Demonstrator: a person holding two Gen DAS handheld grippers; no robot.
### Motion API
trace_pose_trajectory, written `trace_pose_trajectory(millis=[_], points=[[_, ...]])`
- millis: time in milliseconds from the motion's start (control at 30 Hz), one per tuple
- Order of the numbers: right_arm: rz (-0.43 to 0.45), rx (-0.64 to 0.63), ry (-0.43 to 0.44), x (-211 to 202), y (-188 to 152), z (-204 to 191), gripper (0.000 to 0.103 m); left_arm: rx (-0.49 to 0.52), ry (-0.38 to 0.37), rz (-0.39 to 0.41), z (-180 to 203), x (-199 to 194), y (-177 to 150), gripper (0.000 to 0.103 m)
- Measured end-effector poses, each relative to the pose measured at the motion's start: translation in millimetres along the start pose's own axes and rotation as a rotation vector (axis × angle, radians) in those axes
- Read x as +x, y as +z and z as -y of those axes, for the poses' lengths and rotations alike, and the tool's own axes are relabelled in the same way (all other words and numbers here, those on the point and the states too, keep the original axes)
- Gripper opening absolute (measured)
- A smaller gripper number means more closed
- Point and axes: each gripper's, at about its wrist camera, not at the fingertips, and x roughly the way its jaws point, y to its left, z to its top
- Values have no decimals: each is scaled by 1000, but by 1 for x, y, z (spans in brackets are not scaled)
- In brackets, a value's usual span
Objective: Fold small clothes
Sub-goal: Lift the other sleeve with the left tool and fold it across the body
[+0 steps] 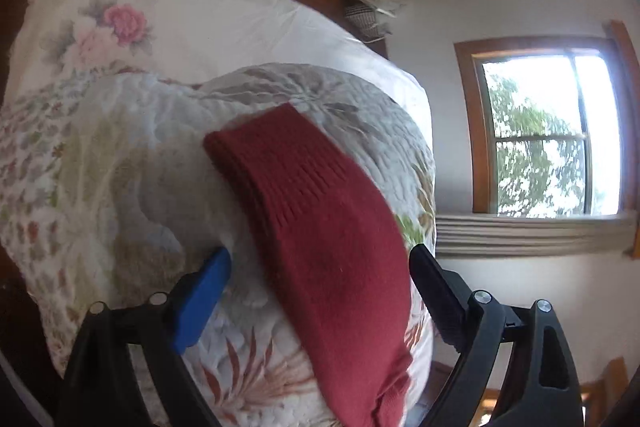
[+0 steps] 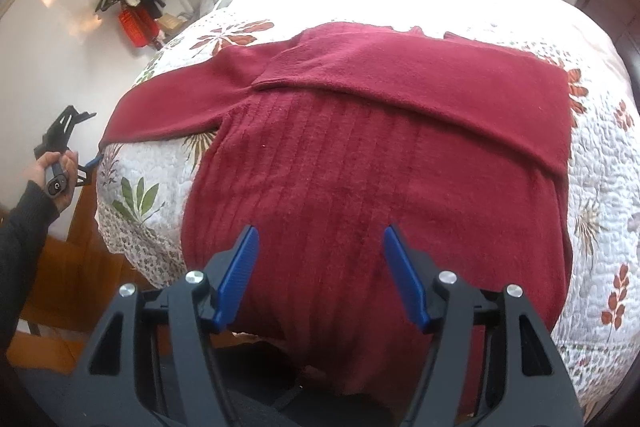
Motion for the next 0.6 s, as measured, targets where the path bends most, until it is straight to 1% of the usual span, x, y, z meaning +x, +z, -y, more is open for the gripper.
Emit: trace_pose_trajectory(millis=[33, 67, 100, 133, 167, 233, 267, 367, 467, 500, 600], points=[[0, 12, -5, 0, -1, 1, 65, -3, 5, 7, 1, 2, 2, 84], [0, 28, -11, -1, -4, 5, 65, 15, 26, 28, 3, 0, 3, 63], [-2, 42, -14, -1, -6, 8, 65, 32, 41, 36, 7, 0, 3, 53], [-3, 51, -17, -1, -8, 9, 65, 51, 52, 36, 9, 1, 6, 39], [-7, 65, -20, -1, -11, 13, 65, 52, 49, 37, 6, 2, 6, 24], [-11, 82, -21, -1, -15, 17, 65, 59, 54, 39, 5, 3, 11, 13], [-12, 87, -22, -1, -17, 18, 65, 67, 58, 48, 8, 3, 13, 9], [-11, 91, -19, -2, -19, 21, 65, 113, 66, 68, 22, -2, 10, 8], [-2, 92, -17, -5, -18, 23, 65, 179, 33, 91, 53, -16, -4, 8], [2, 95, -15, -5, -18, 25, 65, 229, 7, 94, 72, -22, -14, 8], [7, 112, -6, -5, -17, 30, 65, 430, -75, 74, 139, -35, -59, 8]])
